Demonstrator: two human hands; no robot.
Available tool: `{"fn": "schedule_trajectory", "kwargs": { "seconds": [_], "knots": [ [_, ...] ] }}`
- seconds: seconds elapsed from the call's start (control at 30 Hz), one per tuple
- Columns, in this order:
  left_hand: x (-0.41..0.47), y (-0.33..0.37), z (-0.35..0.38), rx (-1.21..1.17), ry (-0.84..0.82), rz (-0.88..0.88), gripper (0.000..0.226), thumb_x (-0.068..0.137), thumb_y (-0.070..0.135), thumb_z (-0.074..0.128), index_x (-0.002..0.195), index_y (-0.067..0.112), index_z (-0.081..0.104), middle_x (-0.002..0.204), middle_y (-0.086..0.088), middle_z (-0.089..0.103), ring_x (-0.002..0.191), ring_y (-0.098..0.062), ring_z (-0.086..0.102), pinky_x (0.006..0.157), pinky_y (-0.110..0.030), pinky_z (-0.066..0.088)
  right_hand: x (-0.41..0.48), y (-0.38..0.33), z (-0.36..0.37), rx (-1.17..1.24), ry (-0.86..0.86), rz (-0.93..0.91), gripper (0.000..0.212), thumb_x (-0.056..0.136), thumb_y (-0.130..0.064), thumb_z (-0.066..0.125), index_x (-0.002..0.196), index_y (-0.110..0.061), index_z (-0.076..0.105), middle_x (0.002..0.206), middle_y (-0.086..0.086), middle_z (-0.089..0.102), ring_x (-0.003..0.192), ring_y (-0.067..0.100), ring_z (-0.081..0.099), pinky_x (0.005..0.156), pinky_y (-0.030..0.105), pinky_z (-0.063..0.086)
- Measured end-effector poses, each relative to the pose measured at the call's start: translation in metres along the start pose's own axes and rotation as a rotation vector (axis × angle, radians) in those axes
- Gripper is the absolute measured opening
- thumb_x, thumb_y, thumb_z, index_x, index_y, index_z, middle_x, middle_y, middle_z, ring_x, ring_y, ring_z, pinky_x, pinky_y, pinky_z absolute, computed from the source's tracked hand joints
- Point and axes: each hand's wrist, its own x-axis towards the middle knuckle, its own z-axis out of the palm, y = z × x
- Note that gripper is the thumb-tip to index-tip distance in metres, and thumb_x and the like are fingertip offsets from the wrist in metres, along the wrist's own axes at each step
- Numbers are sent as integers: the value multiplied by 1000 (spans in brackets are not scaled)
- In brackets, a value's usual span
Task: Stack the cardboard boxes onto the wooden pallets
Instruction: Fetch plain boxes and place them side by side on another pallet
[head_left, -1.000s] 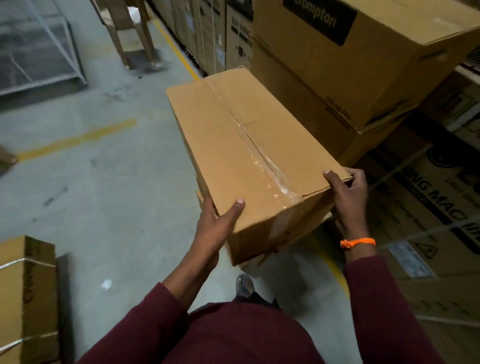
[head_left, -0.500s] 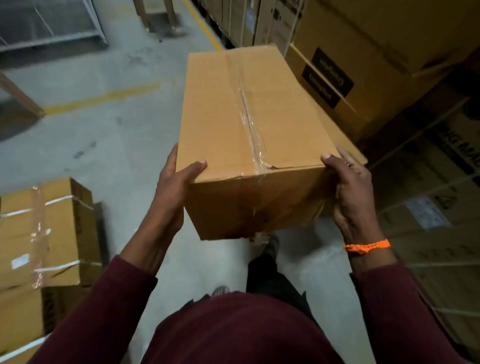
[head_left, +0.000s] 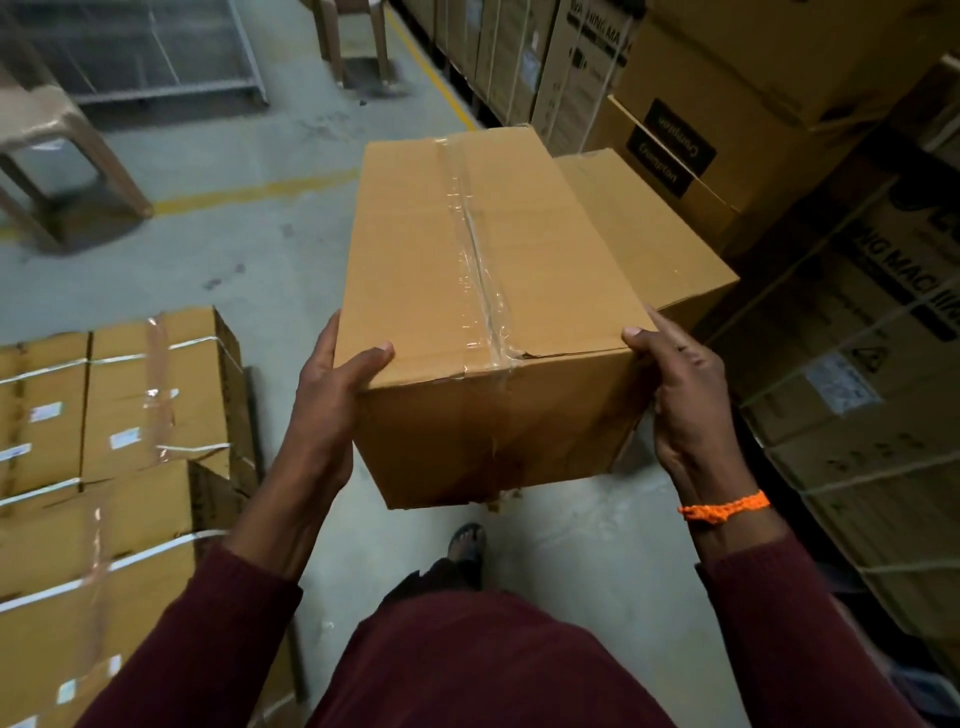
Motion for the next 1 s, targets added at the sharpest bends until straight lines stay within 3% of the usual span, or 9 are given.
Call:
{"fn": "schedule_trajectory", "kwargs": {
  "seconds": [0.17, 0.27, 0.4, 0.53, 0.67, 0.83, 0.93, 1.0],
  "knots": [
    [-109, -36, -62, 12, 14, 43, 59, 95, 17, 66, 149, 33, 47, 129, 7, 66, 116, -16, 65, 83, -26, 56, -127, 37, -6, 83, 20, -12, 44, 95, -2, 61, 138, -6, 61, 106, -11, 76, 96, -2, 71, 76, 12, 52],
    [-188, -51, -103, 18, 38, 52, 59, 94, 12, 65, 147, 33, 48, 127, 9, 67, 112, -12, 68, 81, -22, 56, -208, 68, -8, 90, 57, 15, 44, 95, -5, 60, 139, -9, 62, 115, -14, 74, 106, -2, 68, 84, 13, 50],
    [-282, -58, -179, 40, 75, 3, 62, 92, 14, 68, 146, 37, 49, 131, 8, 67, 119, -17, 65, 103, -44, 52, -312, 90, 3, 96, 18, 72, 42, 95, -4, 58, 136, -13, 65, 117, -14, 74, 109, 0, 68, 91, 17, 53],
    [-356, -67, -263, 44, 110, -22, 76, 79, 26, 74, 149, 38, 46, 135, 6, 66, 123, -21, 64, 102, -46, 51, -404, 111, 33, 103, -71, 93, 42, 96, -4, 59, 137, -11, 64, 124, -3, 73, 118, 13, 67, 97, 24, 54],
    [-424, -80, -357, 4, 161, -3, 67, 83, 21, 71, 144, 37, 51, 131, 3, 69, 121, -24, 65, 90, -38, 53, -496, 125, 89, 103, -137, 58, 43, 96, 1, 56, 136, -11, 63, 109, -10, 77, 105, 7, 72, 82, 15, 55],
    [-514, -93, -512, 16, 269, 82, 61, 86, 14, 70, 138, 42, 54, 134, 11, 66, 125, -14, 62, 108, -38, 47, -615, 153, 190, 34, -258, -63, 42, 93, -5, 60, 133, -14, 67, 128, -1, 71, 121, 17, 66, 103, 36, 52],
    [-572, -97, -629, 0, 373, 99, 75, 84, 18, 69, 152, 34, 42, 143, 7, 60, 130, -18, 59, 109, -40, 46, -706, 173, 275, 49, -323, -79, 45, 87, -12, 62, 131, -17, 69, 125, -7, 72, 119, 15, 66, 97, 29, 53],
    [-611, -93, -701, -6, 448, 106, 72, 88, 14, 66, 153, 32, 41, 137, 10, 64, 124, -19, 62, 105, -42, 48, -763, 187, 333, 35, -425, -58, 49, 82, -22, 65, 132, -24, 69, 130, -5, 70, 123, 16, 63, 100, 31, 52]
  ]
}}
